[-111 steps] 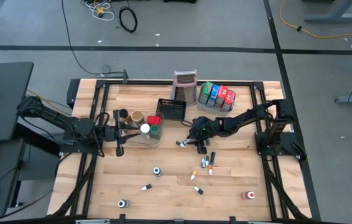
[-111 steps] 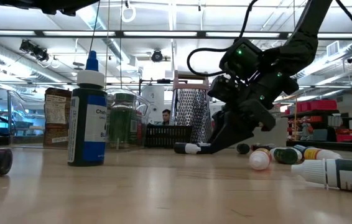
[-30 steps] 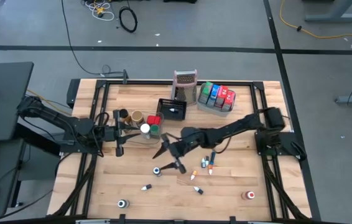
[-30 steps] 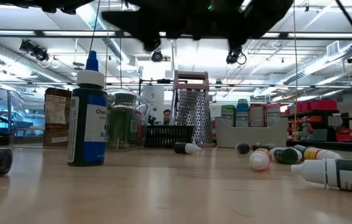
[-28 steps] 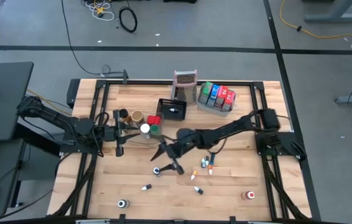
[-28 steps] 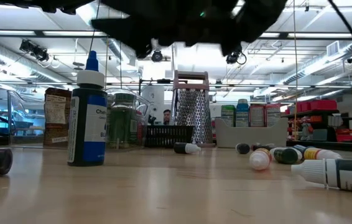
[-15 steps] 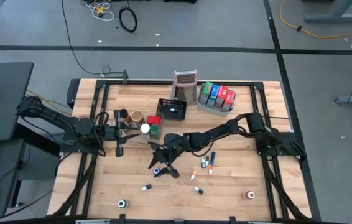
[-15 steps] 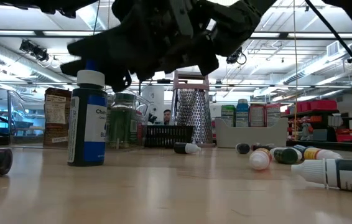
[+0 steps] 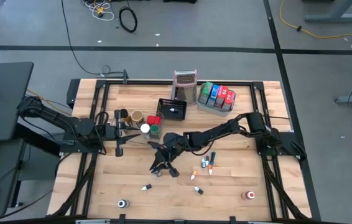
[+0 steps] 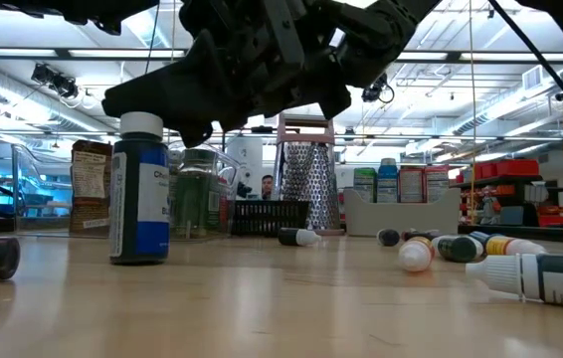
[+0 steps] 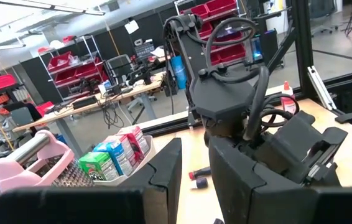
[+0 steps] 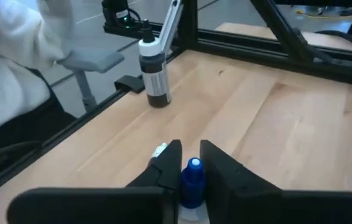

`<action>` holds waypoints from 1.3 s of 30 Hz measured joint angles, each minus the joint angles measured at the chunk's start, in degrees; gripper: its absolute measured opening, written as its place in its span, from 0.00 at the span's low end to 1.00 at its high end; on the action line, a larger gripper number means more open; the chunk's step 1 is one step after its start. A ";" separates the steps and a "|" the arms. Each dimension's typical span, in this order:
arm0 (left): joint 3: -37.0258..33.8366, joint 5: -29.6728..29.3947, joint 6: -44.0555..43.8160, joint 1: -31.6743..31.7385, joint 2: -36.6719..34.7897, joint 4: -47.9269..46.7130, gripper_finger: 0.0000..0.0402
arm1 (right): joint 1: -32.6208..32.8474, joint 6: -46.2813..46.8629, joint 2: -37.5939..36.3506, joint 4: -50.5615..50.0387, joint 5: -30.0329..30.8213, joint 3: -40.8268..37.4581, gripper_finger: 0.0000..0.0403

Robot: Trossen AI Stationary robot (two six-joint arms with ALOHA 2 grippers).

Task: Pick & Place Kitchen Items
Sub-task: Put the large blue food coloring bottle into the black bin

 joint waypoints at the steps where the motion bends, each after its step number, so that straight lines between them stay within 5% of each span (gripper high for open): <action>1: 0.00 0.00 0.00 0.00 0.00 0.00 0.22 | -0.02 0.27 -0.07 0.01 0.02 0.00 0.11; 9: 0.00 0.00 0.00 0.00 0.00 -0.07 0.22 | -0.66 3.61 -7.69 -11.01 3.40 -0.22 0.11; 16: 0.00 -0.02 1.71 0.00 0.01 0.01 0.22 | -0.41 1.86 -19.74 -27.69 34.23 -0.22 0.12; 22: 0.00 -0.02 2.19 0.00 0.00 0.04 0.22 | -1.72 -1.34 -26.88 -30.64 58.44 -3.97 0.11; 25: 0.02 -0.04 2.31 0.00 0.00 0.24 0.22 | -4.84 -0.20 -29.94 -26.21 58.96 -9.25 0.12; 32: 0.01 -0.02 3.23 0.00 0.01 0.78 0.22 | -16.40 0.21 -30.16 2.07 49.84 -23.09 0.12; 39: 0.02 -0.02 4.59 0.00 0.00 1.44 0.22 | -23.50 5.60 -28.25 6.80 42.63 -28.57 0.12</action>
